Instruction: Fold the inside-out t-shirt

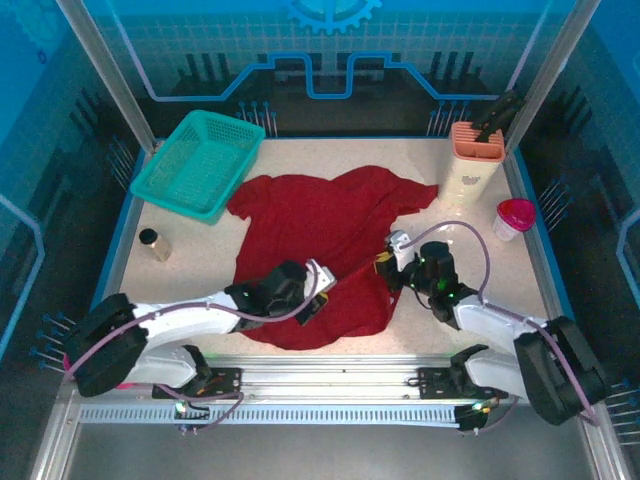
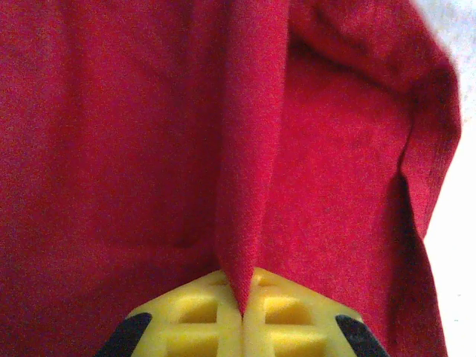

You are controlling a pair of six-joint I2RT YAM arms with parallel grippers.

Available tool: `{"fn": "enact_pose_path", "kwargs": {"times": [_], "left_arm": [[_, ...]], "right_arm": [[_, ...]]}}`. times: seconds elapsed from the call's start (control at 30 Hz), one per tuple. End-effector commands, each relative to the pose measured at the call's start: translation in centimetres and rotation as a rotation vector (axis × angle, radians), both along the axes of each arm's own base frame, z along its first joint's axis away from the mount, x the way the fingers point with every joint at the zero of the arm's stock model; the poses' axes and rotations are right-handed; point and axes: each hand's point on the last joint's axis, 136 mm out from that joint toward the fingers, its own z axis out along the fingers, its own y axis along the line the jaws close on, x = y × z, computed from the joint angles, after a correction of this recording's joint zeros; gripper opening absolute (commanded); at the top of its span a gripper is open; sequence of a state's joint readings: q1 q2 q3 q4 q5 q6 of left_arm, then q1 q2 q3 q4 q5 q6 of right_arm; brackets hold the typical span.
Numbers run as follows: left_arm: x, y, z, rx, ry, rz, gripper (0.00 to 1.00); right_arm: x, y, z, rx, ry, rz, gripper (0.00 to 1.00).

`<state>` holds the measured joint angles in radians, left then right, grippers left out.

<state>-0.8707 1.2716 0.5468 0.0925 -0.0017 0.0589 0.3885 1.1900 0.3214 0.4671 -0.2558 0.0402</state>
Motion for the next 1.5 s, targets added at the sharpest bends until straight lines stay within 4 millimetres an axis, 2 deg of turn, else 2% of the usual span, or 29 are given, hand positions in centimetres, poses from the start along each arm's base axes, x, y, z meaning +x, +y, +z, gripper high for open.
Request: {"fn": "enact_pose_path", "kwargs": {"times": [0.0, 0.03, 0.07, 0.1, 0.23, 0.33, 0.4, 0.47, 0.5, 0.57, 0.63, 0.7, 0.77, 0.83, 0.93, 1.0, 1.07, 1.13, 1.23, 1.3, 1.37, 1.47], "left_arm": [[-0.5, 0.5, 0.9, -0.08, 0.075, -0.039, 0.0], [-0.5, 0.7, 1.1, -0.108, 0.109, -0.038, 0.0], [-0.7, 0.7, 1.3, -0.147, 0.157, -0.042, 0.0], [-1.0, 0.7, 1.4, -0.184, 0.212, -0.053, 0.0], [-1.9, 0.2, 0.5, -0.241, 0.427, -0.081, 0.03], [-2.1, -0.4, -0.7, -0.246, 0.549, -0.077, 0.13], [-1.8, -0.6, -1.2, -0.258, 0.615, -0.052, 0.15], [-0.9, -0.2, -1.6, -0.265, 0.667, 0.009, 0.21], [-0.5, 0.1, -1.7, -0.275, 0.688, 0.04, 0.22], [0.4, 1.0, -1.7, -0.291, 0.699, 0.095, 0.27], [1.4, 2.0, -1.8, -0.295, 0.675, 0.151, 0.28], [2.2, 3.0, -1.8, -0.3, 0.658, 0.201, 0.27], [2.6, 3.3, -1.7, -0.308, 0.647, 0.216, 0.22], [2.8, 3.3, -1.5, -0.317, 0.635, 0.21, 0.2], [3.1, 3.1, -1.1, -0.33, 0.616, 0.204, 0.19], [3.6, 3.4, -1.3, -0.314, 0.594, 0.229, 0.19], [4.0, 3.2, -1.0, -0.313, 0.586, 0.223, 0.24], [3.6, 2.2, -0.2, -0.343, 0.609, 0.164, 0.35], [2.4, 1.2, 0.2, -0.344, 0.616, 0.095, 0.46], [2.3, 1.6, -1.0, -0.29, 0.601, 0.132, 0.5], [2.6, 1.9, -2.3, -0.24, 0.599, 0.178, 0.51], [3.1, 1.4, -3.7, -0.203, 0.617, 0.2, 0.49]], "right_arm": [[1.5, 0.8, 1.1, 0.04, -0.012, 0.013, 0.19], [2.0, 0.7, 0.9, 0.039, -0.001, -0.01, 0.25], [2.5, 0.6, 1.0, 0.042, 0.012, -0.04, 0.38], [2.9, 0.2, 1.1, 0.038, 0.039, -0.091, 0.43], [2.2, -1.1, 1.2, -0.06, 0.229, -0.233, 0.46], [0.2, -2.7, 1.2, -0.134, 0.459, -0.341, 0.45], [-2.0, -3.8, 1.1, -0.157, 0.646, -0.448, 0.43], [-5.1, -2.9, 0.7, -0.113, 0.837, -0.478, 0.42], [-6.3, -1.8, 0.9, -0.076, 0.9, -0.476, 0.42], [-8.1, 1.1, 1.1, 0.0, 0.965, -0.429, 0.42], [-8.7, 3.7, 1.0, 0.071, 1.009, -0.392, 0.36], [-8.2, 5.6, 0.5, 0.122, 1.051, -0.35, 0.29], [-7.2, 6.4, -0.7, 0.105, 1.061, -0.348, 0.27], [-6.3, 7.1, -1.8, 0.088, 1.061, -0.343, 0.28], [-4.4, 8.2, -3.5, 0.106, 1.055, -0.361, 0.34], [-3.2, 9.0, -4.3, 0.133, 1.051, -0.353, 0.34], [-1.2, 10.1, -4.1, 0.159, 1.0, -0.326, 0.33], [0.4, 10.0, -4.4, 0.146, 0.934, -0.343, 0.28], [2.9, 9.7, -4.1, 0.194, 0.863, -0.347, 0.13], [3.8, 9.5, -3.3, 0.254, 0.851, -0.339, 0.11], [4.2, 9.2, -2.3, 0.268, 0.815, -0.327, 0.1], [4.1, 8.6, -1.1, 0.233, 0.735, -0.293, 0.13]]}}
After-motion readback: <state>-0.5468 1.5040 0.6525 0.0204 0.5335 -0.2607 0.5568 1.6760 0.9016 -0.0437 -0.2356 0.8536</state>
